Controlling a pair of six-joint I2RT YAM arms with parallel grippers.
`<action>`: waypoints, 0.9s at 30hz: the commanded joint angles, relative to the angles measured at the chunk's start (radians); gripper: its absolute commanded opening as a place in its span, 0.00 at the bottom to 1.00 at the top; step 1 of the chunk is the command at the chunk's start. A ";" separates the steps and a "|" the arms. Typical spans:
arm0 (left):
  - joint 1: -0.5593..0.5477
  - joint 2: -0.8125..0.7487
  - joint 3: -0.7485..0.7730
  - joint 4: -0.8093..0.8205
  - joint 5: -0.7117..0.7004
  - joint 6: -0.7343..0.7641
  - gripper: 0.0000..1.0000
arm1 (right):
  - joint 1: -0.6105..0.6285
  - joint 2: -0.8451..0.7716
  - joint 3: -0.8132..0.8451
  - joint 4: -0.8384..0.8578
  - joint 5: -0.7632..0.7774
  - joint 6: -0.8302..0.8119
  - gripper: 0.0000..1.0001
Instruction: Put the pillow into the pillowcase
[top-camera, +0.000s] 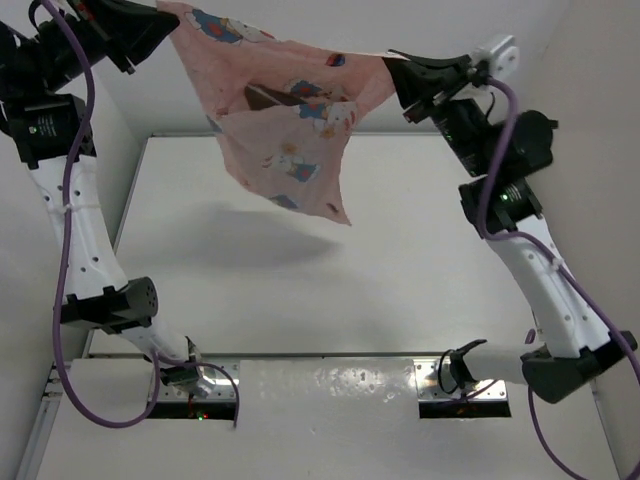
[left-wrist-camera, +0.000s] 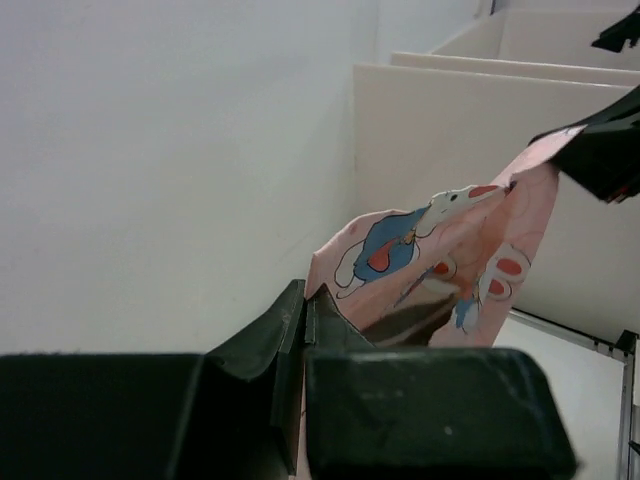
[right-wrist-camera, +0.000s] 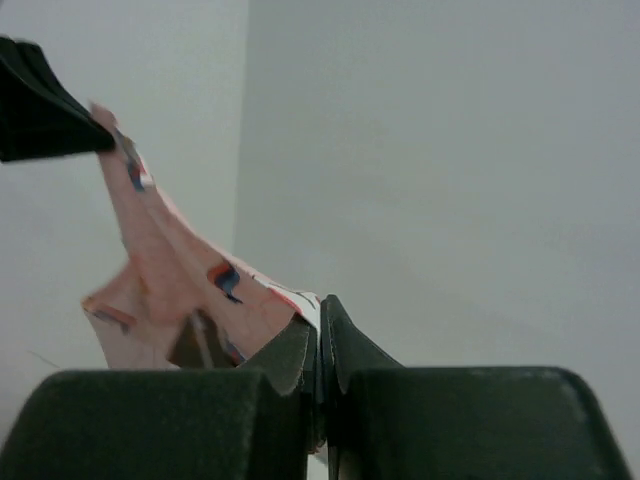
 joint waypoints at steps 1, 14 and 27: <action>-0.032 -0.082 -0.006 0.152 -0.012 -0.023 0.00 | 0.021 -0.087 0.012 0.139 0.027 0.028 0.00; -0.006 -0.061 -0.172 -0.074 -0.116 0.130 0.00 | -0.171 0.147 0.185 -0.153 0.018 0.158 0.00; -0.158 0.237 0.108 0.019 -0.361 0.152 0.00 | -0.235 0.630 0.779 -0.118 -0.007 0.370 0.00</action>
